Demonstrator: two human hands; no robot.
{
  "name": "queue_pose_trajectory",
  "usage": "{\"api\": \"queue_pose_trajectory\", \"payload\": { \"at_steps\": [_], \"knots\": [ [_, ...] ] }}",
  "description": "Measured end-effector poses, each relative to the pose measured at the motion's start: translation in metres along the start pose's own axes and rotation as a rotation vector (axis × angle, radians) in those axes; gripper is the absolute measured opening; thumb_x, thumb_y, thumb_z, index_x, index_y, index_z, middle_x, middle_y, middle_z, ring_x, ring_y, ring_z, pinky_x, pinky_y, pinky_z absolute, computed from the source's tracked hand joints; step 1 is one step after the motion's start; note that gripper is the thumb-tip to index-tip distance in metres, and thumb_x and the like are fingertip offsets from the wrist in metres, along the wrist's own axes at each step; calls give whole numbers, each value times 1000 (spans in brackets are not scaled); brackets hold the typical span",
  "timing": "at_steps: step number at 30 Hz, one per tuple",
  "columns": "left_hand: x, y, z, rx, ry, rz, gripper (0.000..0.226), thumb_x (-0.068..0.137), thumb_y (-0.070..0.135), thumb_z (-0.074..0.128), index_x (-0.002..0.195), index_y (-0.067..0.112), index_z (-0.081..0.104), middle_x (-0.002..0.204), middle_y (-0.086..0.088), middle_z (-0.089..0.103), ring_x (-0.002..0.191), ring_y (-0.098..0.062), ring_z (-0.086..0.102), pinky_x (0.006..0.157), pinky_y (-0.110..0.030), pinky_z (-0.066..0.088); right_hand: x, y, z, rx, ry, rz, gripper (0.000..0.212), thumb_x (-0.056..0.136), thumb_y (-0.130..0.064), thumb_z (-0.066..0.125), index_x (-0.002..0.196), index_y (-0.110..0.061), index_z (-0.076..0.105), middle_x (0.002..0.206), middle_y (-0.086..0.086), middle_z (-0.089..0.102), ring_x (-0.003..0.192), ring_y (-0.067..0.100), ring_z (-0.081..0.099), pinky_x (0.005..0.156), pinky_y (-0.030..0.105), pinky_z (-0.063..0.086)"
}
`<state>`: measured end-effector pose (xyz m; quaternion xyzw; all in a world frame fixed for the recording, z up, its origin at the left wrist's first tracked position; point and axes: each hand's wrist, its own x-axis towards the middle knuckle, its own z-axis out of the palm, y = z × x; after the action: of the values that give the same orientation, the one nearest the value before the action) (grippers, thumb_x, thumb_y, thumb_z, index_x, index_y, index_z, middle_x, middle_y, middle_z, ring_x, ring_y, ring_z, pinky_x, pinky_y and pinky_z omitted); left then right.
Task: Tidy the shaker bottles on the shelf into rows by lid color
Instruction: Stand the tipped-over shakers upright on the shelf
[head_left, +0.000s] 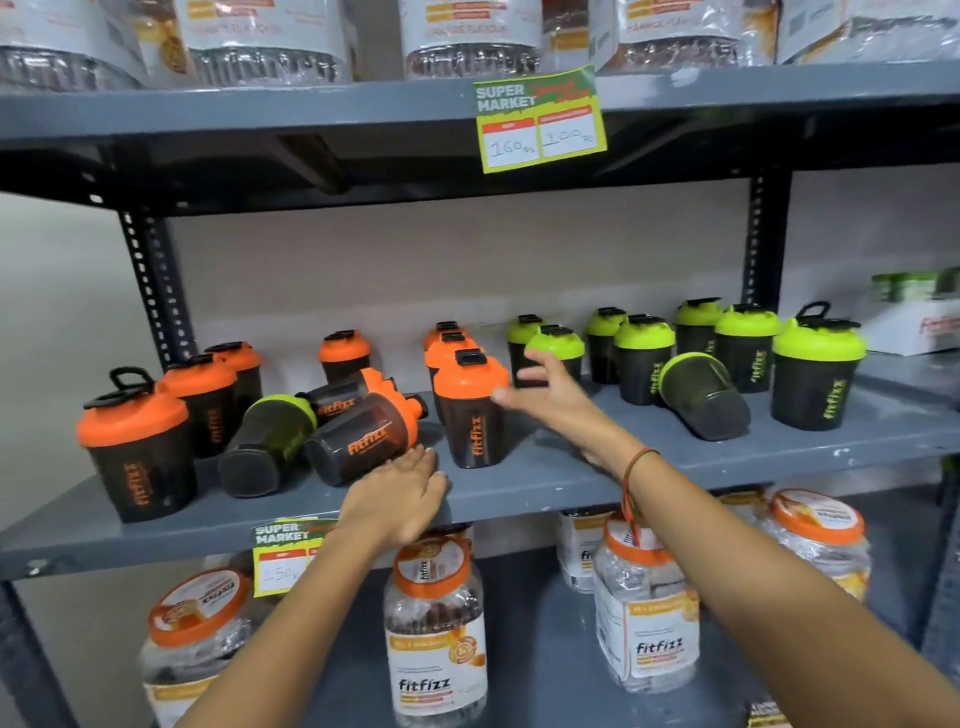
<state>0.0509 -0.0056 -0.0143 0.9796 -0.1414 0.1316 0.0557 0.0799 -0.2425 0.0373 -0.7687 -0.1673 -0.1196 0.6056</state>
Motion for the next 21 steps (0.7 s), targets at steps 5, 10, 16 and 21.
{"api": "queue_pose_trajectory", "payload": {
  "at_steps": [5,10,16,21],
  "knots": [
    [3,-3,5,11,15,-2,61,99,47,19,151,17,27,160,-3,24,146,-14,23,119,-33,18,-4,-33,-83,-186,621,-240,37,86,-38,74,114,-14,68,78,-5,63,68,12,59,70,33,49],
    [4,-5,7,19,34,5,61,99,48,18,152,18,26,160,-1,23,146,-13,23,119,-32,18,-10,-32,-180,-882,654,89,46,85,-51,67,111,-13,71,109,15,73,109,35,65,91,39,49],
    [1,-6,8,15,62,18,59,100,47,19,151,18,29,159,0,27,146,-13,25,119,-31,19,-14,-9,-204,-1110,302,489,69,84,-81,40,75,-15,56,114,23,69,105,40,66,89,40,52],
    [1,-7,8,12,82,18,59,100,47,20,150,20,30,158,1,28,145,-12,26,118,-31,21,-11,4,-200,-874,230,666,92,58,-97,47,98,-16,64,106,13,66,75,34,74,69,38,63]
  ]
}}
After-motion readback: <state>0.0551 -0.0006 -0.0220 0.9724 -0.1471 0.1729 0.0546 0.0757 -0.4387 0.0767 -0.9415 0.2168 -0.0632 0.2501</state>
